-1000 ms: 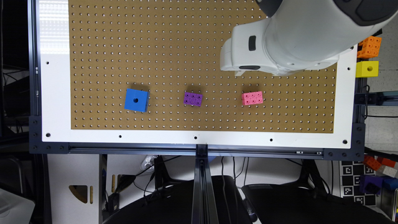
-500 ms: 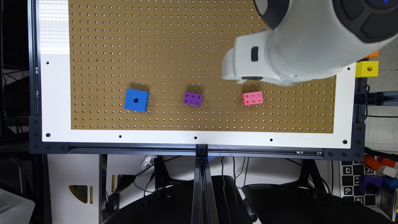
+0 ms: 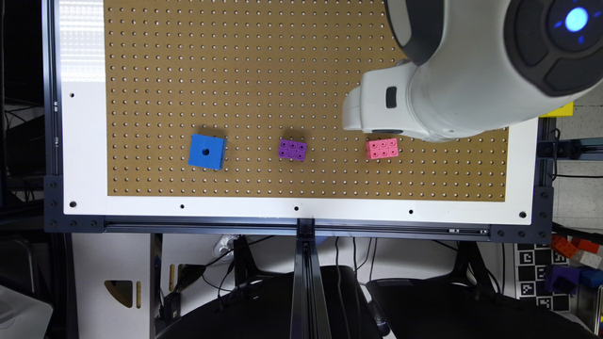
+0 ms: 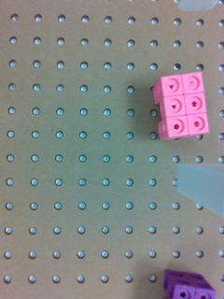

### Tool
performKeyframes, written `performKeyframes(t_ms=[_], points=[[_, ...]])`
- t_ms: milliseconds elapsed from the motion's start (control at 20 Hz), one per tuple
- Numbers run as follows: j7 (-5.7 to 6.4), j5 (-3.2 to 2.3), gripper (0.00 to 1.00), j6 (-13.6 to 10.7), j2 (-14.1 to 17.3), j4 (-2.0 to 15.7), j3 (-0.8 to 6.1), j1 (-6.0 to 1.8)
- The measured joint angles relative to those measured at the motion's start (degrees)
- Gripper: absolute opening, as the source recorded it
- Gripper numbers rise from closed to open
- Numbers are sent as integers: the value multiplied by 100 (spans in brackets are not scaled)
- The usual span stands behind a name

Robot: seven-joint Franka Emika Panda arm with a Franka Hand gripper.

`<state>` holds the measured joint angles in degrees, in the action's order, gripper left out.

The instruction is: Pick up pink block.

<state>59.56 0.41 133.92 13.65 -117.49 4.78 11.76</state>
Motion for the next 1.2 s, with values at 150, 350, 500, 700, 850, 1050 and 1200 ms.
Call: performKeyframes(t_ms=[150,350,500,700,850,1050,1200], points=[[0,0,100,24,63,11,0,0],[0,0,100,206,292,10,1,0],[5,0,100,357,424,33,11,14],[28,0,100,391,588,201,13,58],[29,0,100,629,963,327,13,68],[29,0,100,791,1360,517,13,69],[29,0,100,803,1461,565,13,69]])
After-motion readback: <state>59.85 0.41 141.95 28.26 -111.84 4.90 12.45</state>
